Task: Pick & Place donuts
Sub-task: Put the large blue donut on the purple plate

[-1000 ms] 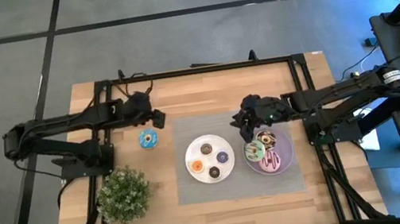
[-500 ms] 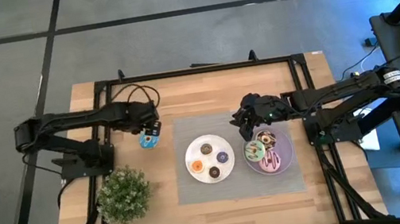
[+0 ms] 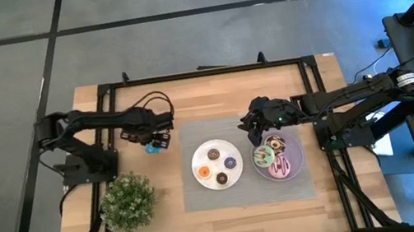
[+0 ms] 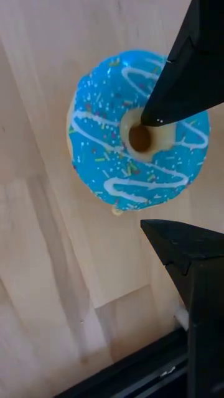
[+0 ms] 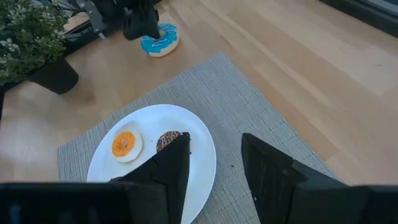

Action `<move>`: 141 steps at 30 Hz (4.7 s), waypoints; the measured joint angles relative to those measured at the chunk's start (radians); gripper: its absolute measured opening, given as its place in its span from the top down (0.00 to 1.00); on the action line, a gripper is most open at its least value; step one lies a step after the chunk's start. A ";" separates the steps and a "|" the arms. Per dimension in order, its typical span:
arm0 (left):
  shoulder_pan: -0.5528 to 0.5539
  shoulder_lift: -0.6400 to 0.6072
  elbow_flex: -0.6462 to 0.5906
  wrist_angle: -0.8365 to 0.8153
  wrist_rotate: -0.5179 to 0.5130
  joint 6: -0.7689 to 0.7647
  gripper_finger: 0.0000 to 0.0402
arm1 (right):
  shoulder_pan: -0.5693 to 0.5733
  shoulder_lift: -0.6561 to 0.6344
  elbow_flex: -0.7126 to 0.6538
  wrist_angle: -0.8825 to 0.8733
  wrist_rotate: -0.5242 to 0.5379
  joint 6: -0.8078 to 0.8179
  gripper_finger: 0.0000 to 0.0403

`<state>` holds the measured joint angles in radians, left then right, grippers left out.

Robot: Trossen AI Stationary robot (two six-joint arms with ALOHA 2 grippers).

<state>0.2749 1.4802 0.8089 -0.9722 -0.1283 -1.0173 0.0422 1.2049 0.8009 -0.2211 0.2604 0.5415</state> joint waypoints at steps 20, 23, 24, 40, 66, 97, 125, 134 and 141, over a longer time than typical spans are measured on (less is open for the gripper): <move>0.005 0.078 0.000 0.075 0.034 0.055 0.43 | 0.000 0.000 0.000 0.000 -0.001 -0.024 0.64; 0.005 0.078 0.000 0.080 0.032 0.063 0.50 | 0.000 0.000 0.000 0.000 -0.001 -0.025 0.64; 0.005 0.078 0.000 0.082 0.027 0.073 0.52 | 0.000 0.000 0.000 0.000 -0.002 -0.025 0.64; -0.014 0.019 0.030 0.084 -0.078 0.097 0.80 | 0.001 0.000 0.000 0.000 -0.002 -0.024 0.64; -0.230 -0.030 0.089 1.519 -0.569 0.384 0.81 | 0.208 0.020 0.001 0.468 0.505 -0.383 0.64; -0.236 0.013 0.089 1.770 -0.481 0.396 0.80 | 0.111 0.163 0.021 0.911 0.471 -0.609 0.64; -0.234 0.013 0.088 1.845 -0.546 0.516 0.80 | 0.103 0.258 0.049 0.975 0.474 -0.658 0.64; -0.233 0.012 0.088 1.851 -0.554 0.531 0.80 | 0.102 0.309 0.163 0.974 0.512 -0.768 0.64; -0.233 0.011 0.088 1.845 -0.560 0.537 0.80 | 0.099 0.353 0.248 0.861 0.635 -0.783 0.64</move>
<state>0.0418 1.4914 0.8970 0.8726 -0.6883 -0.4803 0.1410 1.5582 1.0490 0.6397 0.8952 -0.2412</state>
